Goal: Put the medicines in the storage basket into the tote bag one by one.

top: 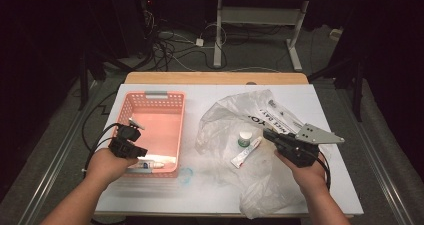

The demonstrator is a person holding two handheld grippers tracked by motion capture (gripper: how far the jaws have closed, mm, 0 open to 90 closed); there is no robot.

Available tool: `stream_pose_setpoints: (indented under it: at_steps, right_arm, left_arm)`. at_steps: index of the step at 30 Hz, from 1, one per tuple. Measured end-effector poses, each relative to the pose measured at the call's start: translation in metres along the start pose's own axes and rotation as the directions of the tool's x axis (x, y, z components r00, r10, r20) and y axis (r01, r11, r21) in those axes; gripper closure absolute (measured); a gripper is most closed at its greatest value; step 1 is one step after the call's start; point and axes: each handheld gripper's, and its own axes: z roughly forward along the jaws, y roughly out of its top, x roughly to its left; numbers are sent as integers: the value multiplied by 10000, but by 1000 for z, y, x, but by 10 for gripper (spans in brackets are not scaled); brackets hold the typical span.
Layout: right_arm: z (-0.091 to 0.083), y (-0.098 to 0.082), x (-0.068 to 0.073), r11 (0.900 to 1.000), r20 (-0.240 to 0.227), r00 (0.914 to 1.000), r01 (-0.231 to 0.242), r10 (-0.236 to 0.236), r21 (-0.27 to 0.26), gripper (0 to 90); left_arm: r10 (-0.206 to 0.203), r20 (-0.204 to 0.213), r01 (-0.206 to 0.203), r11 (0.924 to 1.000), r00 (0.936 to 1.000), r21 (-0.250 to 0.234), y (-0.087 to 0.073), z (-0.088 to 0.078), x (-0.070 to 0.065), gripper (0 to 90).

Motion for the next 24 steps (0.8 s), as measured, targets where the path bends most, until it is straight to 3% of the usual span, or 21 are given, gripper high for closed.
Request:
stream_pose_setpoints:
  at_steps: [4, 6, 10, 17, 21, 24]
  right_arm:
    - [-1, -1, -3, 10000, 47, 10000, -1, 2, -54, 899]
    - [-2, -1, -3, 10000, 58, 10000, -31, 31, -25, 899]
    - [-1, 0, -1, 10000, 31, 10000, -6, 6, -34, 899]
    - [-2, 1, -1, 10000, 39, 10000, -41, 41, -85, 899]
    - [-3, 0, -3, 10000, 56, 10000, -48, 49, -69, 899]
    - [-3, -1, -3, 10000, 61, 10000, -77, 77, -59, 899]
  left_arm:
    - [278, 575, -299, 9989, 9980, 359, -6, -5, -6, 877]
    - [321, 872, -388, 9963, 9957, 762, -10, -5, -9, 878]
    - [328, 955, -455, 9900, 9949, 1337, -11, 3, -9, 877]
    - [-65, 889, -37, 9935, 9960, 1138, 4, 6, 2, 877]
    - [-157, 455, 128, 9980, 9988, 624, 13, 6, 7, 876]
    - [-309, 529, 297, 9993, 9981, 228, 15, 4, 9, 876]
